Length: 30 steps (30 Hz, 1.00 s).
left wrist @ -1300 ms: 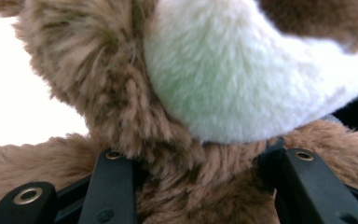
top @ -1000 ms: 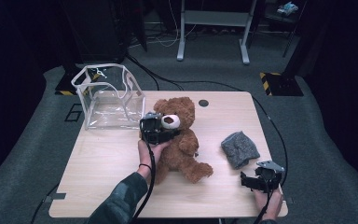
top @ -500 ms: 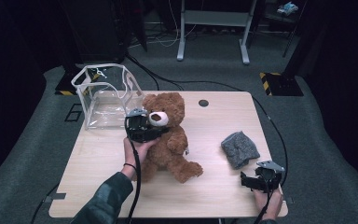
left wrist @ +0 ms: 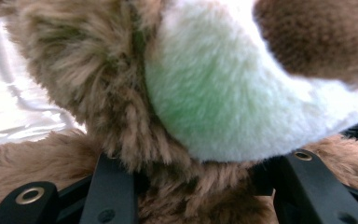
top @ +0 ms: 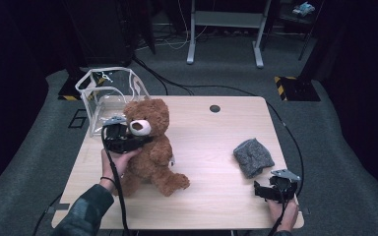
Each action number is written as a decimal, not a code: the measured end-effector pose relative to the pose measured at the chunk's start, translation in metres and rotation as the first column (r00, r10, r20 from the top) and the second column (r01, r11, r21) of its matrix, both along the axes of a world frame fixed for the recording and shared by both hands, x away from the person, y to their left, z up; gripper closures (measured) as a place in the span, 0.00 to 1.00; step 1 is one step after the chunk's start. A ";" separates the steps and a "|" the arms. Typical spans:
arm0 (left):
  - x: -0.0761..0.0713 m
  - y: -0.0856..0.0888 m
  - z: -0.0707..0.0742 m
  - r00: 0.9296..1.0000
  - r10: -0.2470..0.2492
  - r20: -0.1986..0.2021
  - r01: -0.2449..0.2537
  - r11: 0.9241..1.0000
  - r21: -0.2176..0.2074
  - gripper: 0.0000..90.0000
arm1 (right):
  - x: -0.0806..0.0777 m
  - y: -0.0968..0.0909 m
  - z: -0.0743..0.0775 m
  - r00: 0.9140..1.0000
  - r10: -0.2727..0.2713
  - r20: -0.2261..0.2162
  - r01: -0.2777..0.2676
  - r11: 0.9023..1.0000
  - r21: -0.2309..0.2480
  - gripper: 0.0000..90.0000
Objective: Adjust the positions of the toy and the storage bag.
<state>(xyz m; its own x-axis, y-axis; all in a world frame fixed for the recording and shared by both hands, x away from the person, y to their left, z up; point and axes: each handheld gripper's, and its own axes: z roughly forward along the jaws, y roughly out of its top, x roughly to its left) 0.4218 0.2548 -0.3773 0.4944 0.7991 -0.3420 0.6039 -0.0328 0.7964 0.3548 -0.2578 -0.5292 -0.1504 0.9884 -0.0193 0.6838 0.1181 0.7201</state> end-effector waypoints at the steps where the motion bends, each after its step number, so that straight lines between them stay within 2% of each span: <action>1: -0.001 0.004 0.000 1.000 0.003 -0.004 -0.003 1.000 0.002 0.62 | 0.000 0.000 0.000 1.000 0.000 -0.001 0.000 1.000 0.000 0.01; 4: -0.004 0.019 -0.001 1.000 0.020 -0.023 -0.020 1.000 0.012 0.62 | 0.000 0.000 0.000 1.000 0.000 0.000 0.000 1.000 0.000 0.01; 6: -0.005 0.022 -0.001 0.999 0.026 -0.023 -0.026 1.000 0.012 0.62 | 0.000 0.000 0.000 1.000 0.002 0.001 -0.002 1.000 -0.002 0.01; 7: -0.007 0.033 -0.001 0.999 0.036 -0.027 -0.036 0.999 0.022 0.62 | 0.000 0.000 0.000 1.000 0.000 -0.001 0.000 1.000 0.000 0.01; 11: -0.011 0.044 0.000 0.998 0.050 -0.043 -0.049 0.998 0.026 0.62 | 0.000 0.000 0.000 1.000 -0.001 -0.001 0.001 1.000 0.000 0.01; 12: -0.014 0.052 0.000 0.997 0.058 -0.059 -0.056 0.998 0.042 0.62 | 0.000 0.000 0.000 1.000 0.001 0.001 -0.001 1.000 -0.002 0.01; 16: -0.017 0.065 0.000 0.995 0.070 -0.077 -0.066 0.996 0.058 0.62 | 0.000 0.000 0.000 1.000 -0.002 -0.002 0.002 1.000 0.001 0.01; 17: -0.018 0.073 0.001 0.993 0.071 -0.095 -0.065 0.995 0.072 0.62 | 0.000 0.000 0.000 1.000 0.002 0.001 -0.002 1.000 -0.002 0.01; 18: -0.019 0.076 0.000 0.992 0.076 -0.097 -0.069 0.995 0.078 0.62 | 0.000 0.000 0.000 1.000 -0.002 -0.002 0.002 1.000 0.001 0.01; 22: -0.019 0.087 -0.001 0.988 0.065 -0.137 -0.050 0.992 0.113 0.62 | 0.000 0.000 0.000 1.000 0.001 -0.001 -0.001 1.000 -0.001 0.01; 26: -0.015 0.095 -0.009 0.977 0.050 -0.207 -0.020 0.989 0.144 0.61 | 0.000 0.000 0.000 1.000 0.001 -0.003 -0.001 1.000 -0.002 0.01; 30: -0.006 0.099 -0.024 0.956 0.048 -0.291 0.001 0.986 0.167 0.60 | 0.000 0.000 0.000 1.000 0.002 -0.002 -0.002 1.000 -0.003 0.01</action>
